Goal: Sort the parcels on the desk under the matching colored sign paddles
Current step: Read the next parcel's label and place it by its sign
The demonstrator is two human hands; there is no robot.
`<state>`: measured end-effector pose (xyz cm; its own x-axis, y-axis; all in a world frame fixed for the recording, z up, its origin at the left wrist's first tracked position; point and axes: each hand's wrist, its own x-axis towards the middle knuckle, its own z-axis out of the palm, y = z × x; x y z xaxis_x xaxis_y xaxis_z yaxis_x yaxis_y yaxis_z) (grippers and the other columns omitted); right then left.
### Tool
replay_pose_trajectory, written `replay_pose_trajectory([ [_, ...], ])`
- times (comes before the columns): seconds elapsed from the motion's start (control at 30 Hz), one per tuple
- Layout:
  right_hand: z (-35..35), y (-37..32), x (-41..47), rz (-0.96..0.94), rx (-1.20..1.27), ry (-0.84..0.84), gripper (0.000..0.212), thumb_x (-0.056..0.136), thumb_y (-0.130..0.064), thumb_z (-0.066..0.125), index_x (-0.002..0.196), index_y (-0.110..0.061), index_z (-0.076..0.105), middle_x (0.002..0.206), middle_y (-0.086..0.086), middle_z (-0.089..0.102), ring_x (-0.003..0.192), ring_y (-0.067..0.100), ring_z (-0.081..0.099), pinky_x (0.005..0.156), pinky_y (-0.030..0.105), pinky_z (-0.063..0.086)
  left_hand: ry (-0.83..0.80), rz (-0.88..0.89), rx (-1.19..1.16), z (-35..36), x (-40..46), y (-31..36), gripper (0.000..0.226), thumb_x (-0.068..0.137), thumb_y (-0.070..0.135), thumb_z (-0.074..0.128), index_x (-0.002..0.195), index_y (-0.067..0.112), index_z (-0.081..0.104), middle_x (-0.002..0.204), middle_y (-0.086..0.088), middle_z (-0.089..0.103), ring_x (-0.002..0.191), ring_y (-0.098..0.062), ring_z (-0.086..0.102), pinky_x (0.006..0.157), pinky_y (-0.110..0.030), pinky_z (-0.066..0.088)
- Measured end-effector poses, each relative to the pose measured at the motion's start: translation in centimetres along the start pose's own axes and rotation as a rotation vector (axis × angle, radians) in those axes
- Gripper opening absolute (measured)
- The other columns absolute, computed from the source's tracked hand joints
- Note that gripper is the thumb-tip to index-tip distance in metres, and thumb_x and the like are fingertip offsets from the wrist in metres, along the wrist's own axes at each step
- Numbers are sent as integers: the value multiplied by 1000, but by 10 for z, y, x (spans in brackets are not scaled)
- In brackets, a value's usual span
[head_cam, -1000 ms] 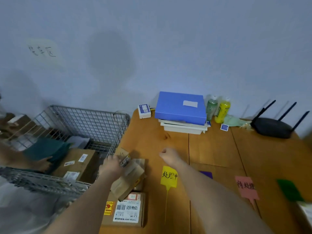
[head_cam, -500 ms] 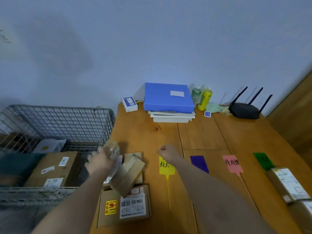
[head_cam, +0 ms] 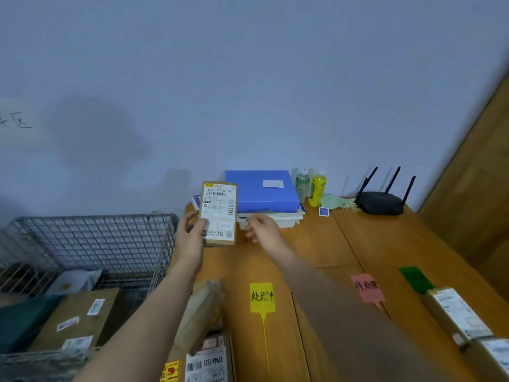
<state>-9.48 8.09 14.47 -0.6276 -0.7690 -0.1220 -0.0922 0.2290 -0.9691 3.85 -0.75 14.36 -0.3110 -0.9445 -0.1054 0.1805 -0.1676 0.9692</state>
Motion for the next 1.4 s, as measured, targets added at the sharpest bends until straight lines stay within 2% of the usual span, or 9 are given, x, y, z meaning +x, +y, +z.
replay_pose_trajectory([
  [0.1,-23,-37,-2,-108,150,68,22,99,-27,41,113,-19,55,100,0,58,93,17,56,76,30,48,-44,82,-100,44,-17,25,22,90,4,52,107,18,55,107,-13,61,77,-20,64,56,-28,53],
  [0.17,-41,-65,-10,-206,261,96,34,99,-27,41,131,-21,49,111,-6,59,106,15,58,89,35,51,-84,121,-156,71,-31,44,22,90,7,54,103,24,56,107,-17,63,83,-25,64,66,-34,54],
  [0.3,-74,-109,-43,-418,440,60,39,99,-21,41,138,-26,44,134,-3,57,120,16,57,98,36,50,-157,269,-283,109,-76,91,24,90,5,55,97,28,57,95,-9,66,89,-26,64,74,-38,52],
  [0.5,-114,-140,-105,-657,573,35,47,89,-28,49,135,-32,48,138,0,54,126,21,54,103,45,45,-228,548,-303,127,-143,137,26,79,16,60,92,38,59,90,7,68,86,-12,65,65,-23,54],
  [0.6,-124,-147,-129,-729,591,28,38,86,-32,52,122,-43,55,135,-2,58,122,19,57,94,39,53,-250,622,-301,131,-163,146,27,72,22,64,93,38,59,95,7,68,86,-7,65,63,-16,52],
  [0.73,-135,-151,-144,-777,600,22,38,88,-22,47,117,-45,57,133,-1,59,120,19,59,86,32,57,-279,643,-314,134,-176,147,29,65,30,64,93,38,59,97,5,69,87,-7,67,62,-17,53],
  [1.07,-149,-148,-156,-851,562,51,37,85,-27,54,115,-49,60,125,-9,64,116,17,62,82,30,58,-284,671,-325,140,-193,144,30,64,34,62,94,36,58,104,-4,68,93,-14,68,65,-20,55],
  [1.27,-151,-139,-141,-764,537,73,40,91,-21,44,124,-41,50,136,-2,56,122,17,57,89,33,56,-268,593,-254,146,-184,137,24,77,21,62,94,37,55,101,-2,69,89,-14,68,68,-26,58],
  [1.4,-151,-114,-108,-610,455,99,42,100,-18,41,140,-30,42,138,-1,54,121,17,58,94,37,53,-245,500,-113,152,-157,115,24,92,13,55,97,36,49,97,-1,65,83,-11,64,62,-20,55],
])
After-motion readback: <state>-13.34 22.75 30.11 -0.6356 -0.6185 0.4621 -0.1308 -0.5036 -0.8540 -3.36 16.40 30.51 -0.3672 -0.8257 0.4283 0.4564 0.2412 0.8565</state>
